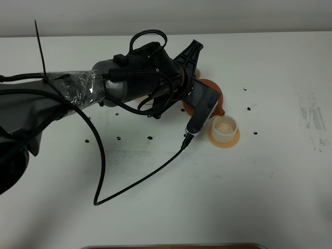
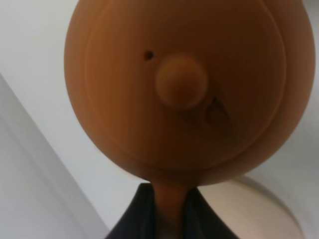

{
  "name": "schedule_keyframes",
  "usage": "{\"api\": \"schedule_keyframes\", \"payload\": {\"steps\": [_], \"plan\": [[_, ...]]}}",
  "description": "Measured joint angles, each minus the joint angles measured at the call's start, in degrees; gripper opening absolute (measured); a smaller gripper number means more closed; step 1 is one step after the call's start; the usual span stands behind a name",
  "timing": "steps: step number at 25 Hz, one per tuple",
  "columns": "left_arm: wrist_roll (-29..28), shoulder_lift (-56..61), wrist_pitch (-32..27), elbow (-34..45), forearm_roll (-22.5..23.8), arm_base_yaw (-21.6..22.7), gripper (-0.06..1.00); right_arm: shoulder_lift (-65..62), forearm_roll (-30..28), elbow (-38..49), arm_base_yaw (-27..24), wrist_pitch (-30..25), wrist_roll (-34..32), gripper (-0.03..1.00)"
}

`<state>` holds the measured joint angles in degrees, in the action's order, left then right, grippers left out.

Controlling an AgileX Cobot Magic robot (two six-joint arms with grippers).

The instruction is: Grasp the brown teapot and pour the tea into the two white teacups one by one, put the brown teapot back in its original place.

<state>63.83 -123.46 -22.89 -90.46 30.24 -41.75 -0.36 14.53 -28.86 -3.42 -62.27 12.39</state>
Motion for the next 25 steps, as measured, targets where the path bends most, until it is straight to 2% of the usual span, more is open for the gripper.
{"api": "schedule_keyframes", "payload": {"steps": [25], "plan": [[0.2, 0.0, 1.3, 0.0, 8.9, -2.0, 0.12, 0.0, 0.0, 0.0, 0.0, 0.0, 0.0, 0.44]]}}
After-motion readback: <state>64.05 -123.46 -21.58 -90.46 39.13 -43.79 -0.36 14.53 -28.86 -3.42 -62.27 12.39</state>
